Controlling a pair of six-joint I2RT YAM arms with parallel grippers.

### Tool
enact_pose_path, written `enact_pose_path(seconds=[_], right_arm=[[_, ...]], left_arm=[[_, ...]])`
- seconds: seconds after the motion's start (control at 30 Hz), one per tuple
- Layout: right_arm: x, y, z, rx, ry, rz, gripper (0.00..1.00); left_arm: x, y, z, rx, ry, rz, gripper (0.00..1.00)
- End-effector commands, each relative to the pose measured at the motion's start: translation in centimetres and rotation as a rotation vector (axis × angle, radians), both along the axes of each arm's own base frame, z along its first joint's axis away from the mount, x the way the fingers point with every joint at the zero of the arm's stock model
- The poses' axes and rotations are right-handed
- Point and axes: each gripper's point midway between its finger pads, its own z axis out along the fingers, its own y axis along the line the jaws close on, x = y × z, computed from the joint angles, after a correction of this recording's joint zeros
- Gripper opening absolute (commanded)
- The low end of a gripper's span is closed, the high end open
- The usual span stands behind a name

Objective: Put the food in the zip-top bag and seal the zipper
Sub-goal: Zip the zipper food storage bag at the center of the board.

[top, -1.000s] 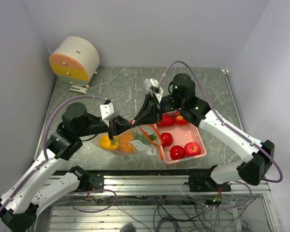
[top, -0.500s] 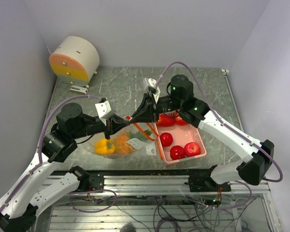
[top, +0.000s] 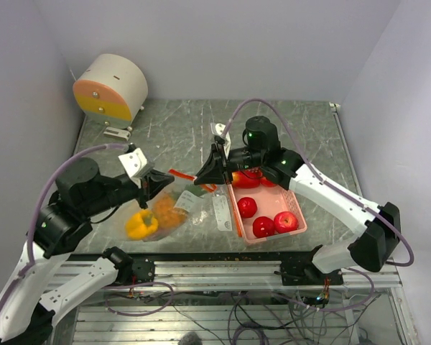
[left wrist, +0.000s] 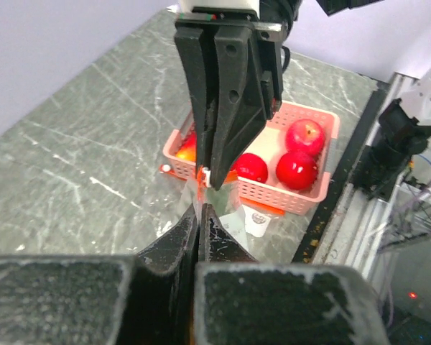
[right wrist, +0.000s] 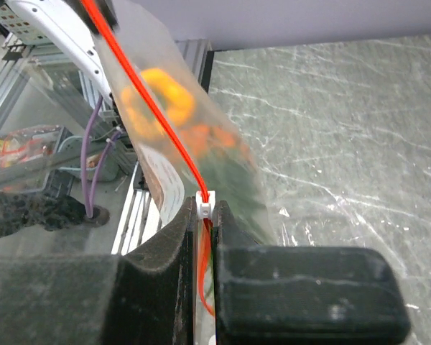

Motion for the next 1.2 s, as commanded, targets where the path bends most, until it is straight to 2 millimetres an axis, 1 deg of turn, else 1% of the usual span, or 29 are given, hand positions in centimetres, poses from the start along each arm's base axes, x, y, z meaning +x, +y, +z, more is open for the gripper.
enact_pose_path(seconds=[0.0, 0.13, 0.23, 0.33, 0.4, 0.43, 0.5, 0.6, 0.67, 0.73, 0.8, 0.83, 0.9, 0.93, 0.97, 1.0, 1.03, 1.07, 1.17], right_arm=[[2.9, -1.1, -3.9, -0.081, 0.033, -0.108, 0.00], [3.4, -1.5, -4.4, -0.071, 0.051, -0.115, 0.00], [3.8, -1.7, -4.7, -0.067, 0.065, -0.122, 0.00], [3.9, -1.9, -5.2, -0.066, 0.082, -0.120, 0.00], [4.0, -1.9, -5.5, -0.063, 0.100, -0.116, 0.00], [3.9, -1.8, -5.5, -0.058, 0.110, -0.110, 0.00], [3.6, -1.6, -5.3, -0.047, 0.127, -0.085, 0.00], [3.5, -1.5, -4.8, -0.046, 0.135, -0.079, 0.00], [3.5, -1.6, -4.2, -0.048, 0.129, -0.091, 0.00], [3.8, -1.9, -3.3, -0.052, 0.112, -0.145, 0.00], [4.3, -2.3, -2.6, -0.071, 0.093, -0.212, 0.00], [4.4, -2.5, -2.2, -0.076, 0.085, -0.237, 0.00], [4.1, -2.8, -1.5, -0.074, 0.068, -0.252, 0.00], [3.9, -3.0, -1.3, -0.072, 0.062, -0.257, 0.00], [3.7, -3.2, -1.1, -0.071, 0.057, -0.259, 0.00], [3.4, -3.2, -1.1, -0.075, 0.055, -0.256, 0.00], [3.2, -3.2, -1.3, -0.080, 0.056, -0.252, 0.00], [3.0, -3.2, -1.5, -0.087, 0.058, -0.245, 0.00], [2.3, -2.7, -2.3, -0.119, 0.058, -0.219, 0.00]], left_arm=[[-0.7, 3.8, 4.7, -0.077, -0.147, 0.155, 0.07], [-0.8, 6.3, 5.1, -0.091, -0.178, 0.270, 0.07], [-0.4, 8.2, 5.4, -0.096, -0.185, 0.367, 0.07], [-0.1, 10.5, 6.0, -0.118, -0.200, 0.487, 0.07], [-0.1, 11.6, 6.4, -0.134, -0.212, 0.538, 0.07], [-0.1, 11.7, 6.2, -0.133, -0.216, 0.543, 0.07], [-0.4, 11.1, 5.9, -0.124, -0.229, 0.504, 0.07], [-1.1, 9.2, 5.1, -0.102, -0.253, 0.383, 0.07], [-0.8, 8.7, 4.6, -0.110, -0.251, 0.370, 0.07], [-0.4, 8.2, 3.8, -0.106, -0.240, 0.362, 0.08], [0.2, 7.8, 2.9, -0.091, -0.218, 0.366, 0.30], [0.4, 7.6, 2.6, -0.082, -0.214, 0.362, 0.44], [0.4, 7.1, 2.5, -0.060, -0.228, 0.330, 0.66], [0.3, 6.9, 2.7, -0.054, -0.244, 0.315, 0.79], [0.2, 6.8, 2.9, -0.050, -0.264, 0.303, 0.84], [0.1, 6.7, 3.4, -0.054, -0.284, 0.292, 0.86], [-0.1, 6.6, 3.8, -0.060, -0.309, 0.277, 0.94], [-0.4, 6.3, 4.3, -0.070, -0.336, 0.253, 0.99], [-1.3, 3.6, 5.1, -0.083, -0.431, 0.084, 1.00]])
